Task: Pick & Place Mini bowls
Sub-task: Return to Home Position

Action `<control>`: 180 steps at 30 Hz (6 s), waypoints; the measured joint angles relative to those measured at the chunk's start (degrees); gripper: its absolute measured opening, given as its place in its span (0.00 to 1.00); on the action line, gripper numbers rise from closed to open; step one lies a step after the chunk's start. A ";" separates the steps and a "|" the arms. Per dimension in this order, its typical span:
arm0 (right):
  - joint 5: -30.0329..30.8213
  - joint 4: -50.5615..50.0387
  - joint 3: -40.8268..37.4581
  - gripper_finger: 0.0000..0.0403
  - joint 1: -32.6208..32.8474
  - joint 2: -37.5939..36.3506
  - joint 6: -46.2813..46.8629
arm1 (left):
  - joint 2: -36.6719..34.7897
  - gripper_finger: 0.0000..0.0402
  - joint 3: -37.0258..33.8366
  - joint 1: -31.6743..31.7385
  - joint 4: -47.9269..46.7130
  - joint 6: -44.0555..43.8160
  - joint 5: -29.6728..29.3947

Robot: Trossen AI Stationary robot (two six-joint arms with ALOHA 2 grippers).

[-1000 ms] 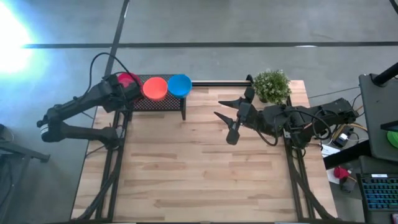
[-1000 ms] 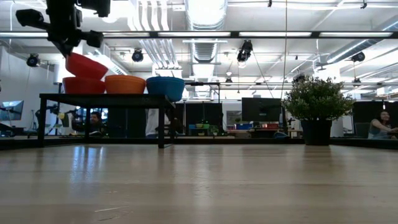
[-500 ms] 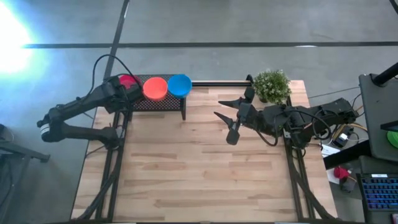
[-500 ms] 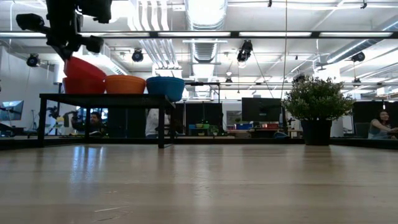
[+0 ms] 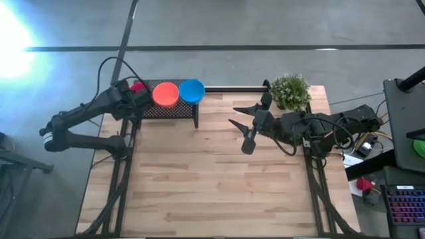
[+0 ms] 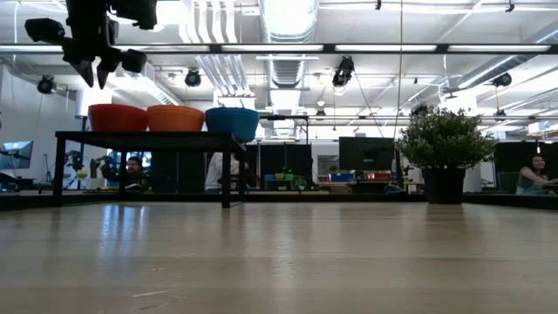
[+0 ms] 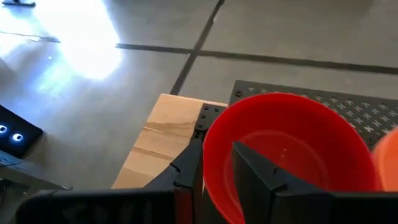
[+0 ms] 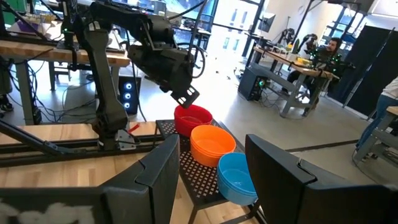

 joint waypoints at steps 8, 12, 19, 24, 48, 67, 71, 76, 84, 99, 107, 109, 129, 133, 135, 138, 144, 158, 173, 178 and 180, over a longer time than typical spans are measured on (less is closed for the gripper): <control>0.06 0.04 0.00 0.42 0.02 -0.08 -1.23 | -0.42 0.18 7.07 -0.07 -0.03 13.00 6.04; 0.04 -0.12 0.00 0.32 0.07 -1.47 0.69 | -0.52 0.08 12.07 -0.77 0.02 20.82 9.61; -4.96 -7.71 0.00 0.05 0.07 -7.37 7.76 | -1.52 0.00 18.99 -7.96 3.98 34.18 12.17; -17.84 -15.98 0.00 0.02 0.07 -11.61 10.96 | -3.42 0.00 20.05 -16.40 11.56 46.08 17.04; -40.77 -3.56 -20.38 0.02 2.97 -33.52 7.17 | -25.48 0.00 -0.91 -31.50 48.67 73.74 47.50; -40.29 13.32 -45.21 0.02 2.95 -56.92 10.27 | -48.74 0.00 -20.12 -31.50 66.35 74.30 51.23; -40.35 14.43 -47.71 0.02 2.95 -61.01 9.37 | -52.29 0.00 -22.72 -31.50 66.84 73.78 51.20; -39.04 15.06 -50.19 0.02 2.95 -65.11 8.80 | -56.07 0.00 -24.87 -31.50 68.11 73.53 51.18; -38.93 15.38 -54.29 0.02 2.95 -73.06 7.48 | -57.97 0.00 -25.71 -31.50 68.31 74.15 51.14; -38.42 18.04 -60.14 0.02 2.93 -76.68 5.26 | -58.05 0.00 -27.48 -31.50 66.62 74.63 51.25; -38.82 26.44 -68.66 0.02 2.93 -76.87 6.52 | -58.12 0.00 -35.54 -31.50 69.90 71.60 51.58; -38.82 29.18 -70.84 0.02 2.93 -76.87 7.61 | -58.14 0.00 -37.75 -31.50 72.09 70.79 51.56; -34.25 33.98 -82.42 0.02 2.91 -76.83 4.70 | -58.18 0.00 -57.21 -31.48 87.88 64.52 56.01; -34.28 30.95 -82.42 0.02 2.91 -76.87 4.99 | -58.18 0.00 -60.96 -31.48 90.89 64.09 56.54; -34.29 29.52 -82.42 0.02 2.91 -76.87 6.67 | -58.18 0.00 -61.53 -31.47 91.94 64.09 57.12; -34.32 27.44 -82.42 0.02 2.91 -76.87 7.63 | -58.16 0.00 -61.56 -31.47 91.76 65.46 58.25; -34.28 24.50 -82.42 0.02 2.91 -76.81 5.99 | -58.16 0.00 -61.58 -31.47 91.45 66.54 59.33; -34.31 22.14 -82.40 0.02 2.91 -76.81 5.12 | -58.14 0.00 -61.63 -31.47 87.65 73.29 58.26; -34.47 22.14 -82.40 0.02 2.93 -76.72 1.19 | -57.96 0.00 -61.58 -31.47 84.87 66.81 56.69; -34.47 22.08 -82.40 0.02 2.92 -76.72 2.87 | -57.96 0.00 -61.58 -31.48 84.67 72.05 56.04; -34.47 22.08 -82.40 0.02 2.93 -76.72 4.50 | -57.96 0.00 -61.59 -31.47 84.63 72.10 55.77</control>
